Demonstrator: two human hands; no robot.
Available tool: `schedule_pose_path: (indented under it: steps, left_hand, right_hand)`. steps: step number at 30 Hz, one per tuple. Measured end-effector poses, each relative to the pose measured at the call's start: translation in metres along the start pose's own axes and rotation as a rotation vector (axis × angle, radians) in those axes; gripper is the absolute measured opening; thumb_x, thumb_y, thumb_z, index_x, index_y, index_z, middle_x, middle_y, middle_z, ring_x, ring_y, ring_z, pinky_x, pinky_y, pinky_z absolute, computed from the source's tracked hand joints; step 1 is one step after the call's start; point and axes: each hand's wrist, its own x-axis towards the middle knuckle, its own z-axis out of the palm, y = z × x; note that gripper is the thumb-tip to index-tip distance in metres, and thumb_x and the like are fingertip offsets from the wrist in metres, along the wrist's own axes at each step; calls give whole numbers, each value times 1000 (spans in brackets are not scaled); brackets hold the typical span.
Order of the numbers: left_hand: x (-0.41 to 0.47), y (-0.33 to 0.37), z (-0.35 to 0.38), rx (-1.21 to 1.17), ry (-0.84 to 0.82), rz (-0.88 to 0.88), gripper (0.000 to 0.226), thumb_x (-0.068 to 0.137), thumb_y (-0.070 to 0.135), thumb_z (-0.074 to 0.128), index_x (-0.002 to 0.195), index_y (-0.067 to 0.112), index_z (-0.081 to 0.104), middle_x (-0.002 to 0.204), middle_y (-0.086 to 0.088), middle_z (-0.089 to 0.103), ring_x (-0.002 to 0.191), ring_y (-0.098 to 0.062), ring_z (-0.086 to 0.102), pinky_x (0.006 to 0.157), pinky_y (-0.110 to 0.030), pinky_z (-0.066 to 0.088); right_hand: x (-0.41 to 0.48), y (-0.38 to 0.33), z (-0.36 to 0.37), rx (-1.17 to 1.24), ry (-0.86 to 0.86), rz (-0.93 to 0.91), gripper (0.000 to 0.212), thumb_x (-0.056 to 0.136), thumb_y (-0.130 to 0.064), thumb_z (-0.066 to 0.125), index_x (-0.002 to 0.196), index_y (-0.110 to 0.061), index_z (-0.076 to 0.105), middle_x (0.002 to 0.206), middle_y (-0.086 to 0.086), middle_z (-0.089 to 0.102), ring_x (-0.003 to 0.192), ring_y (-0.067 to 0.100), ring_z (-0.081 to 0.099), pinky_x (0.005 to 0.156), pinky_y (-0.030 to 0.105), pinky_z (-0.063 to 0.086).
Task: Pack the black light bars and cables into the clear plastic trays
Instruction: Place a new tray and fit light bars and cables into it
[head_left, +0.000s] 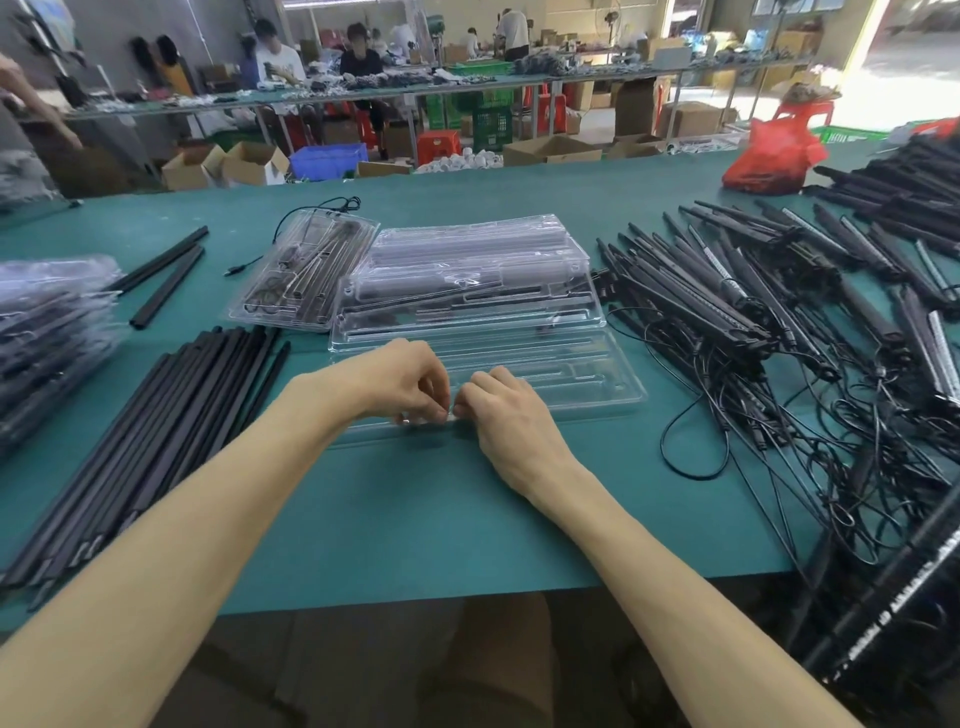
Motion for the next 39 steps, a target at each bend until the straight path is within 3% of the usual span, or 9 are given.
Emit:
schedule_pose_path:
  steps: [5, 9, 14, 17, 20, 27, 32, 36, 39]
  left_hand:
    - [-6, 2, 2, 63, 34, 14, 17, 84, 4, 72, 75, 19, 73, 63, -3, 69, 56, -18, 63, 63, -34, 59]
    - [-4, 4, 3, 146, 55, 18, 30, 83, 3, 66, 69, 29, 67, 52, 16, 62, 55, -16, 63, 63, -29, 55]
    - [-5, 1, 7, 203, 101, 46, 29, 82, 8, 70, 68, 33, 64, 61, 19, 62, 68, -12, 63, 70, -29, 52]
    - [-3, -4, 7, 97, 93, 15, 32, 82, 2, 70, 65, 30, 66, 52, 16, 62, 52, -3, 58, 63, -28, 54]
    - [-3, -6, 5, 30, 72, 4, 28, 82, -2, 71, 70, 23, 72, 51, 7, 63, 51, -14, 59, 60, -37, 59]
    - [1, -2, 4, 67, 50, 13, 26, 85, 0, 73, 70, 22, 72, 60, -3, 70, 58, -26, 68, 59, -37, 62]
    - [-6, -2, 4, 37, 51, 46, 14, 87, 9, 76, 78, 20, 76, 63, 1, 71, 55, -9, 62, 62, -32, 60]
    - [-15, -2, 7, 17, 94, 55, 14, 86, 17, 77, 77, 27, 75, 59, 15, 68, 51, 4, 58, 57, -15, 48]
    - [-20, 1, 10, 100, 133, 70, 6, 86, 21, 73, 86, 25, 78, 72, 14, 72, 67, 1, 64, 70, -22, 53]
  right_hand:
    - [-1, -2, -1, -5, -15, -1, 15, 98, -3, 51, 101, -9, 65, 104, 4, 62, 105, 26, 48, 87, 33, 36]
    - [-1, -2, -2, -21, -19, 5, 18, 96, -1, 51, 103, -10, 65, 105, 4, 61, 106, 27, 48, 89, 34, 36]
    - [-1, -5, -1, -29, -20, 7, 18, 96, -1, 51, 104, -10, 64, 106, 4, 62, 107, 27, 49, 89, 33, 36]
    - [-2, -5, -1, -27, -11, 8, 15, 96, -2, 52, 101, -10, 64, 105, 5, 62, 106, 27, 49, 87, 33, 36]
    - [-1, -4, -2, -3, -6, 13, 14, 97, -3, 53, 100, -9, 65, 104, 5, 63, 105, 27, 50, 85, 33, 34]
    - [-2, -4, -3, 13, 0, 13, 15, 96, -1, 52, 98, -8, 66, 101, 6, 64, 102, 27, 50, 85, 35, 37]
    - [-2, -4, -1, -7, -2, 5, 14, 97, -2, 52, 99, -8, 64, 102, 6, 63, 103, 28, 50, 86, 36, 38]
    - [-2, -4, 1, -13, 18, 4, 10, 99, -7, 53, 98, -9, 63, 103, 6, 62, 104, 28, 49, 84, 33, 34]
    - [-2, -4, 2, -12, 20, 1, 10, 100, -7, 53, 98, -8, 63, 102, 7, 62, 102, 29, 50, 85, 35, 35]
